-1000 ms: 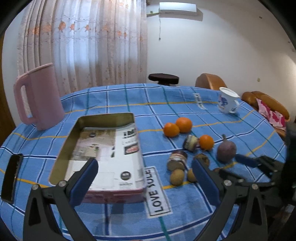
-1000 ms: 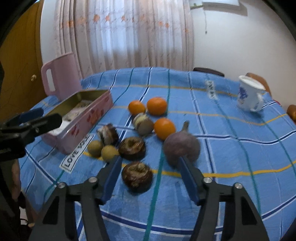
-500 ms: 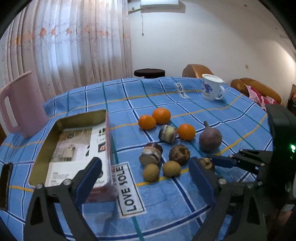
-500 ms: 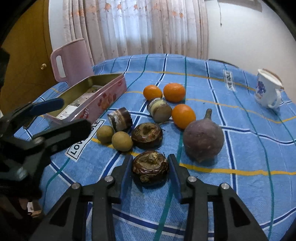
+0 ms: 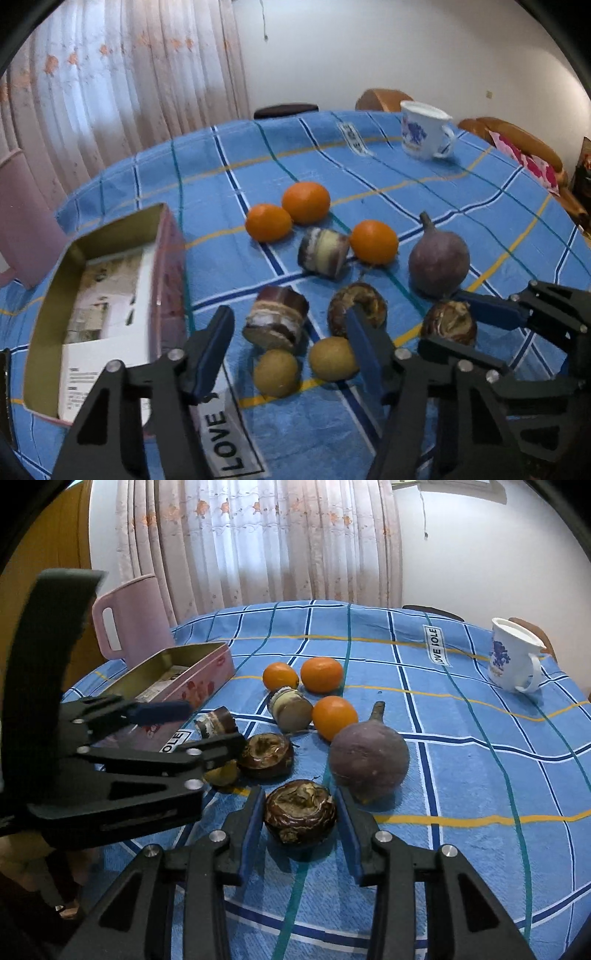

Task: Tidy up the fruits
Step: 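Grasp the dark brown round fruit with the right gripper and lift it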

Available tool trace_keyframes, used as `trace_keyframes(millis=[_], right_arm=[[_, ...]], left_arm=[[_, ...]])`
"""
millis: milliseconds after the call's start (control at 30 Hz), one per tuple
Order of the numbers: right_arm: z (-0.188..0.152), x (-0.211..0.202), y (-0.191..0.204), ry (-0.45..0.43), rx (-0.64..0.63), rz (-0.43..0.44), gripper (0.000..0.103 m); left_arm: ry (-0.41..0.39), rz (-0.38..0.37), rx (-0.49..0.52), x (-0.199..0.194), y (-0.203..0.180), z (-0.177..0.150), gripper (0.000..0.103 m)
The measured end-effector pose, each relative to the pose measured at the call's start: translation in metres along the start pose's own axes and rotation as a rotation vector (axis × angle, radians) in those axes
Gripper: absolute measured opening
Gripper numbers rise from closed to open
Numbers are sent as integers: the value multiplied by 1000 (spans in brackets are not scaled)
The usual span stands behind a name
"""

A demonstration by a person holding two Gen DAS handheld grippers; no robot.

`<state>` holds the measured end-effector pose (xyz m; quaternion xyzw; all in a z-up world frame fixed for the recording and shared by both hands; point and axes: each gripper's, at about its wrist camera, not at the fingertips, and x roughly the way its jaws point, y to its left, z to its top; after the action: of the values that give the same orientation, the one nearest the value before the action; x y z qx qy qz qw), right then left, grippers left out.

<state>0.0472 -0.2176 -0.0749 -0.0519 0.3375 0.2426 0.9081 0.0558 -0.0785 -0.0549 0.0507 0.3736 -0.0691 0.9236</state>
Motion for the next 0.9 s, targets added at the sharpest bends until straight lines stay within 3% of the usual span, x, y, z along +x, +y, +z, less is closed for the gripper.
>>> trace_keyframes(millis=[100,133,167,300,667,867,900], right_arm=[[-1,-1,0,-6,6,6,41],[-1,-2,-1,-10,7,7,40],[-2,-2,0,-14,7,7,40],[-2,-6,0,-41,5,7,40],[4,-19,12,-107,-43,-30,40],[24,-19,33,-125,-120,-38,40],[28,-18,36,-126,-133,-36,40]], left_arm=[[1,-22,-23,2,5,1,57],[1,-10,-28,1,7,1,51],[-2,6,-26,1,7,1,36],[-14,-32,-49,-2,16,1,35],[-115,-45,-86,-27,26,-2,35],[-174,21,-116,-47,47,0,30],[-180,14,-119,-50,52,0,16]])
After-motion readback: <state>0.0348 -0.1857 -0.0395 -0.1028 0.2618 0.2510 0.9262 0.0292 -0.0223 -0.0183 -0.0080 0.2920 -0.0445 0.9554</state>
